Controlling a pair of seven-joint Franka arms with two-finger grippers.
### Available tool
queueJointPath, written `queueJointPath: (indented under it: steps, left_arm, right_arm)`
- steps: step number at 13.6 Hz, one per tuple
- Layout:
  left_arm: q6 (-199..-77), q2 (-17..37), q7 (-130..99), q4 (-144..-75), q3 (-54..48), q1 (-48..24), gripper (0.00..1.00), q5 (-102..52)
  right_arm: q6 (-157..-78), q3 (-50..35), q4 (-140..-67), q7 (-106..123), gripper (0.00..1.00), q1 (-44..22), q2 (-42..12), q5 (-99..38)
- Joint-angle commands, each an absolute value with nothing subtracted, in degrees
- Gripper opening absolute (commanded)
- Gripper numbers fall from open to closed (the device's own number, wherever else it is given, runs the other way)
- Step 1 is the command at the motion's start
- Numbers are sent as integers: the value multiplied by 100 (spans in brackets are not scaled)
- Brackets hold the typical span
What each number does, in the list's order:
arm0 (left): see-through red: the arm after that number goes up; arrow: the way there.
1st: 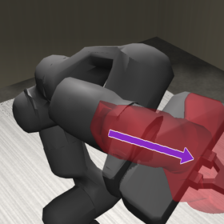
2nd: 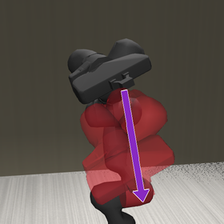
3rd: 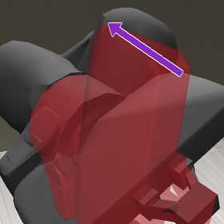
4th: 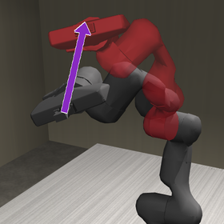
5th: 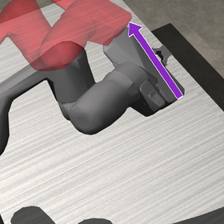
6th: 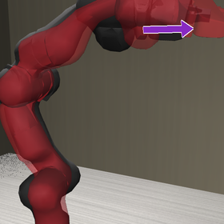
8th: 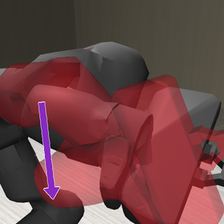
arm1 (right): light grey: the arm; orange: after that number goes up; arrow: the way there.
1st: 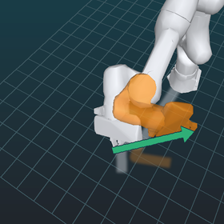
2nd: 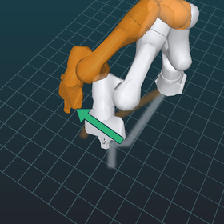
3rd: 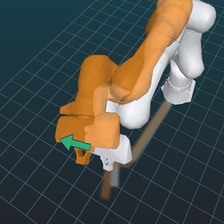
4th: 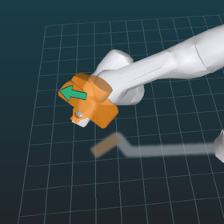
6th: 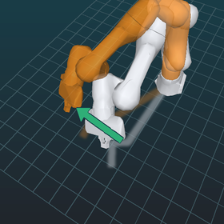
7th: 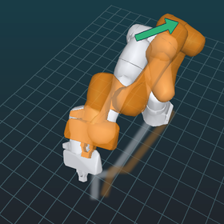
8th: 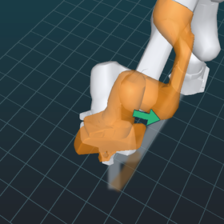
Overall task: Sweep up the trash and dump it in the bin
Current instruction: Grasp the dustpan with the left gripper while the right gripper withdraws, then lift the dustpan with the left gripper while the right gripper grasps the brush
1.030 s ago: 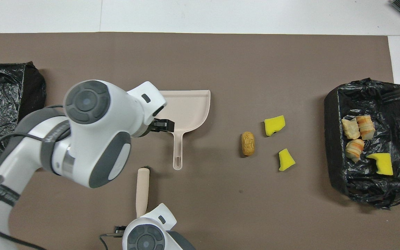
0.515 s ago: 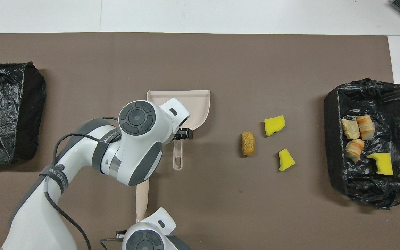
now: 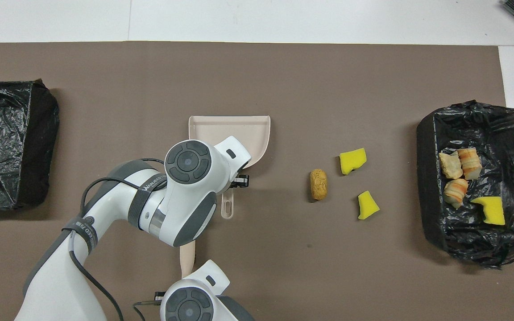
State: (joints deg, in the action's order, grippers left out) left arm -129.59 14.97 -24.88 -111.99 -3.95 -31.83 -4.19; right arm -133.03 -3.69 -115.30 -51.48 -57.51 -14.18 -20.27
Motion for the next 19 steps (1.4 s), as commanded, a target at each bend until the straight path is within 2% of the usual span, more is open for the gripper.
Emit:
queueJointPath:
  steps: [1, 3, 6, 9, 12, 16, 19]
  left_arm:
    - [-12981, 1353, -2435, -11294, -281, -3252, 0, -422]
    - [-12947, 1284, -2147, -11163, -229, -3191, 0, -125]
    - [-12377, 1257, -1042, -10706, -229, -2726, 0, 35]
    - [-12095, 1038, 768, -10687, -220, -2040, 0, 26]
    - [-11875, 1020, 2631, -10714, -220, -1548, 0, 26]
    - [-11742, 1011, 5172, -10767, -220, -1003, 0, 26]
    - [-11654, 914, 5291, -10915, -220, -993, 0, 35]
  right_arm:
    - [-12754, -369, -11558, -5062, 0, -5651, -1055, -1907]
    - [-12499, -343, -11610, -5115, 0, -5634, -854, -1890]
    - [-12016, -352, -11908, -4906, 0, -5327, -318, -1872]
    - [-11542, -352, -12365, -4457, 0, -4993, 349, -1872]
    - [-10716, -352, -12393, -4053, 0, -4423, 860, -1855]
    - [-10512, -360, -12314, -3598, 0, -3580, 888, -1398]
    - [-10108, -360, -12130, -2770, 0, -2605, 853, -532]
